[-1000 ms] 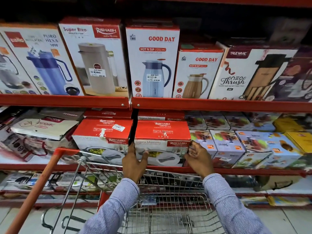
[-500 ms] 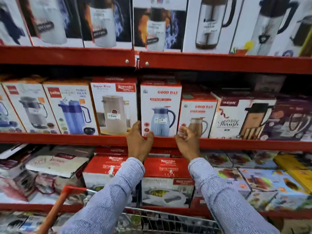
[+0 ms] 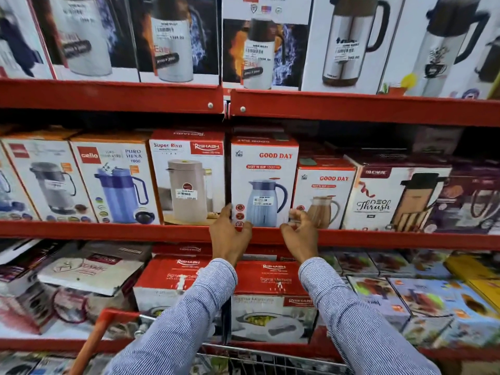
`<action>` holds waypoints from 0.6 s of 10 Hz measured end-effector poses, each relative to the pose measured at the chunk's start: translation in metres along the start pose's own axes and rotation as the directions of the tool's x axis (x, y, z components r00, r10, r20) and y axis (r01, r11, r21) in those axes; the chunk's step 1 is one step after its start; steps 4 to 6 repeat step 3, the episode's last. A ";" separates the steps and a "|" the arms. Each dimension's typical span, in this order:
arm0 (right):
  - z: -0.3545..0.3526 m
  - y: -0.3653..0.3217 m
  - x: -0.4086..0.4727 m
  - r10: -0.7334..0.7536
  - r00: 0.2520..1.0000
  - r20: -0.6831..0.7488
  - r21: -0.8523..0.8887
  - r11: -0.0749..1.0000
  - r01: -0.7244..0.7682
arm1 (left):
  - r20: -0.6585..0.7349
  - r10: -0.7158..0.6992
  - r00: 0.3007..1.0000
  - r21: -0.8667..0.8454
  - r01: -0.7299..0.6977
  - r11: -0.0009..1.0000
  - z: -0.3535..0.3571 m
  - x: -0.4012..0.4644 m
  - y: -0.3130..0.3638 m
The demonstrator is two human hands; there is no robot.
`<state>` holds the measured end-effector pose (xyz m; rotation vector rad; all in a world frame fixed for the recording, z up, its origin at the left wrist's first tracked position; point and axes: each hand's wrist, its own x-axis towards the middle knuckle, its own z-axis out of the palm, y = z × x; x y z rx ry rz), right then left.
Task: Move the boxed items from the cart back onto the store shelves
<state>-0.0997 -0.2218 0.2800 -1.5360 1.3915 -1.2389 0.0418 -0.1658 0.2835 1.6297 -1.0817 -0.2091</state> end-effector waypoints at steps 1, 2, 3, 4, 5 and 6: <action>-0.001 -0.001 0.000 0.021 1.000 -0.002 0.038 0.999 -0.021 | -0.009 0.008 1.000 -0.012 -0.008 1.000 0.000 -0.001 -0.001; -0.001 0.002 0.002 0.026 1.000 0.018 0.042 0.999 -0.026 | 0.008 0.017 1.000 -0.018 -0.017 1.000 0.002 -0.001 -0.008; -0.005 -0.001 0.000 0.028 0.998 0.047 0.030 0.999 -0.030 | 0.001 0.012 1.000 -0.013 -0.012 1.000 0.001 0.000 -0.007; -0.005 -0.001 0.000 0.028 0.998 0.047 0.030 0.999 -0.030 | 0.001 0.012 1.000 -0.013 -0.012 1.000 0.001 0.000 -0.007; -0.005 -0.001 0.000 0.028 0.998 0.047 0.030 0.999 -0.030 | 0.001 0.012 1.000 -0.013 -0.012 1.000 0.001 0.000 -0.007; -0.005 -0.001 0.000 0.028 0.998 0.047 0.030 0.999 -0.030 | 0.001 0.012 1.000 -0.013 -0.012 1.000 0.001 0.000 -0.007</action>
